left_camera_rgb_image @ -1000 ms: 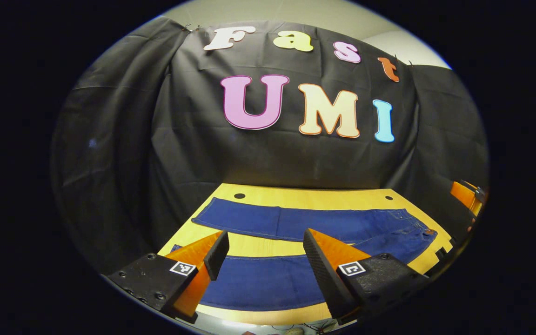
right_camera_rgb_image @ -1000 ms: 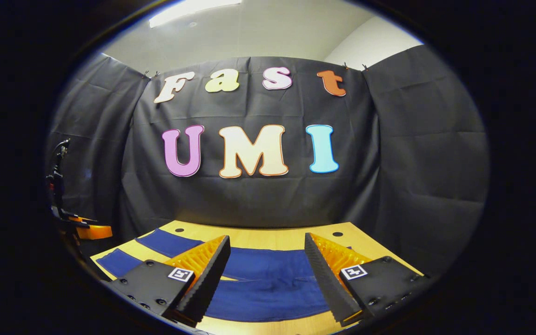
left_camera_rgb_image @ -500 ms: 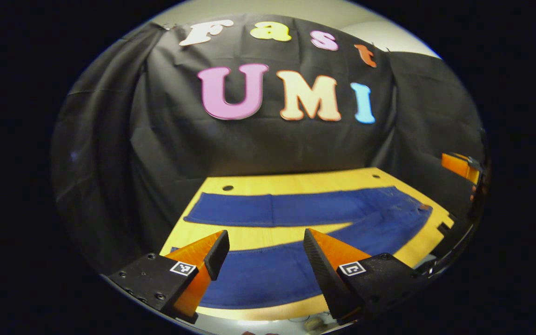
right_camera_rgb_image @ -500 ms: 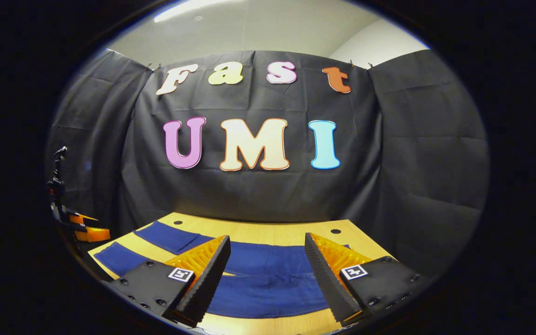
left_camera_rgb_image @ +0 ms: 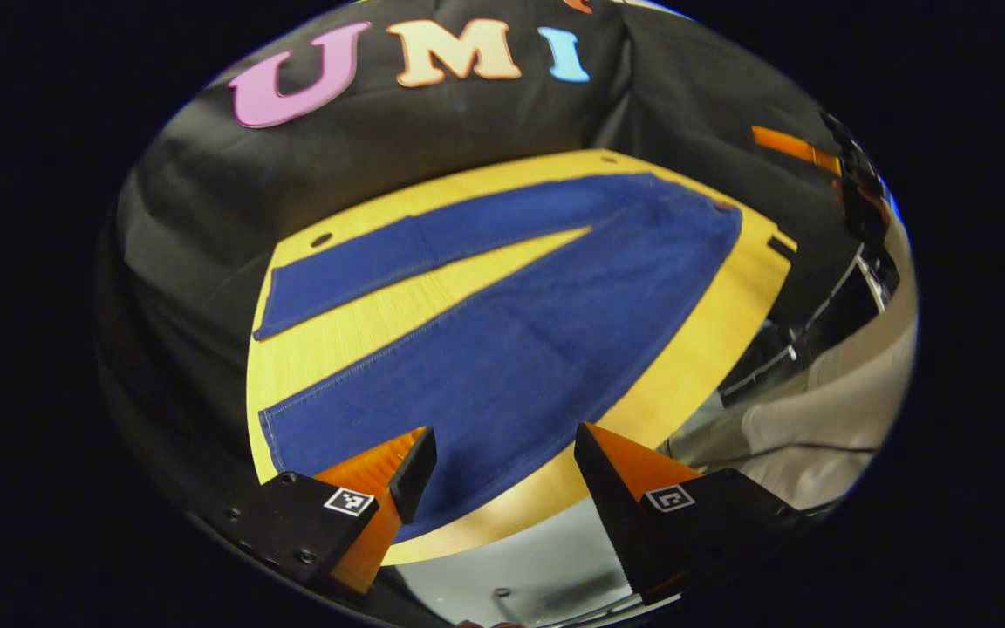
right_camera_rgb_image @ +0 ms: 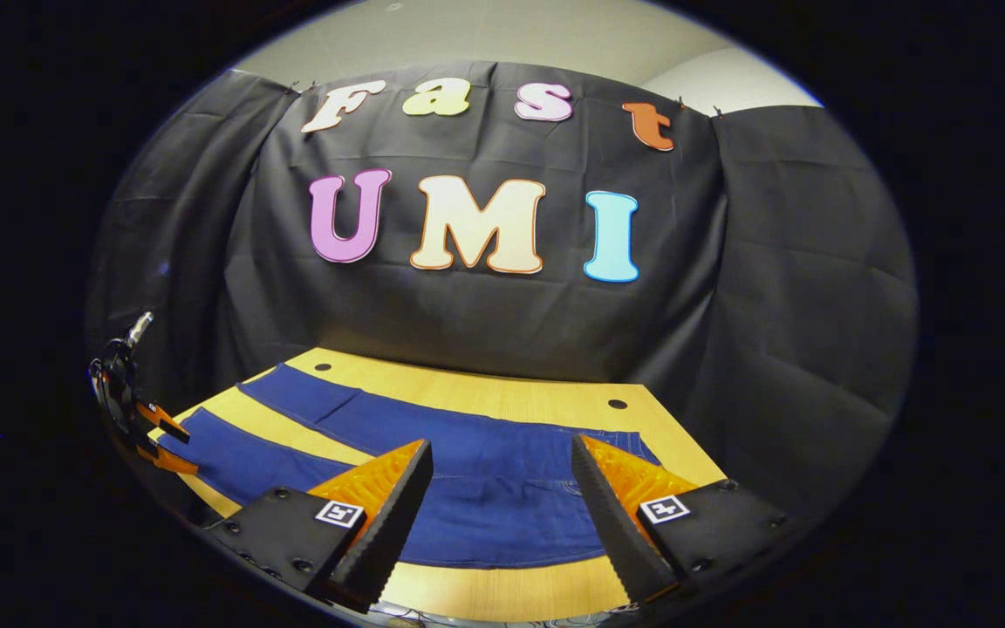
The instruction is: Grasp the waist and the cuffs of the jeans and fold them to make the two legs overlap; first hold the waist and fold one-third of the jeans toward the cuffs, then hold the cuffs and fold the remaining one-third in the same direction to finish folding.
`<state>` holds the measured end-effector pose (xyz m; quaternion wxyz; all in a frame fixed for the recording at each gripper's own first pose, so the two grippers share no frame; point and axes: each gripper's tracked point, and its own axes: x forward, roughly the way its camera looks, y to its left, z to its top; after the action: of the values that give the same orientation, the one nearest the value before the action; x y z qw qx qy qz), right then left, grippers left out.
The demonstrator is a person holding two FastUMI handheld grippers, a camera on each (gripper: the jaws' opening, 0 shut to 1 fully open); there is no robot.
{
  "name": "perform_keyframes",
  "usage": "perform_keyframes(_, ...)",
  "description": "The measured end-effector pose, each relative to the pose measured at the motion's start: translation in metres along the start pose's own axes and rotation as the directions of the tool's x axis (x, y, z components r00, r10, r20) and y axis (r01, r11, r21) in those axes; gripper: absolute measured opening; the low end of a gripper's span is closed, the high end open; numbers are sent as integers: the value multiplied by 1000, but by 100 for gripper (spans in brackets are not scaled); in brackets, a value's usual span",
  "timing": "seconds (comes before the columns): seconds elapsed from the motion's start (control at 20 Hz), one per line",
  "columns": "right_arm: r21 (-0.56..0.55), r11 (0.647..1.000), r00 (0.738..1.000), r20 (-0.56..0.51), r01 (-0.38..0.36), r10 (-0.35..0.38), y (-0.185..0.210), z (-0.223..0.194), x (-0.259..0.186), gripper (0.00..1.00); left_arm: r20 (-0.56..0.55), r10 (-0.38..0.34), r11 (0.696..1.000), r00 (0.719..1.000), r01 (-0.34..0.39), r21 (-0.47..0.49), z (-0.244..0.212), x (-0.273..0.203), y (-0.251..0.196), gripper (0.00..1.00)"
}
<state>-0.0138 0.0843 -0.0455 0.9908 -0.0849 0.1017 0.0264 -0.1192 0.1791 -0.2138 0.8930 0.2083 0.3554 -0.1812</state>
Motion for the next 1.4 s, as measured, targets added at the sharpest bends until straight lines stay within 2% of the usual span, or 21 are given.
perform_keyframes(0.2, -30, 1000, 1000, -21, 8, -9, -3, -8, 2, 99, -170, -49, 993, 984, 66, 97, -40, 10, 19, 97)
perform_keyframes(0.3, -49, 999, 999, -44, 10, -12, -4, -17, 4, 99, -220, -55, 991, 974, 81, 111, -49, 13, 21, 96)
perform_keyframes(0.7, -55, 998, 994, -96, 41, -46, -19, -38, 5, 99, -328, -118, 972, 937, 176, 156, -43, 6, 14, 93)
perform_keyframes(0.8, -60, 997, 993, -111, 39, -46, -20, -45, 6, 99, -355, -126, 969, 926, 191, 156, -46, 3, 13, 89)
perform_keyframes(1.0, -68, 997, 988, -151, -24, 14, -7, -56, 13, 99, -382, -130, 959, 915, 215, 187, -46, 2, 11, 88)
perform_keyframes(1.05, -70, 996, 986, -163, -56, 44, 1, -59, 16, 99, -382, -132, 954, 915, 221, 201, -45, 3, 12, 83)
perform_keyframes(1.15, -79, 988, 974, -197, -129, 112, 14, -64, 23, 99, -386, -132, 949, 913, 229, 217, -45, 3, 11, 60)
perform_keyframes(1.3, -82, 966, 944, -246, -244, 218, 30, -68, 32, 99, -370, -123, 938, 921, 229, 259, -41, 7, 12, 43)
perform_keyframes(1.4, -131, 937, 915, -297, -324, 275, 35, -77, 40, 99, -366, -116, 936, 923, 225, 269, -41, 6, 13, 6)
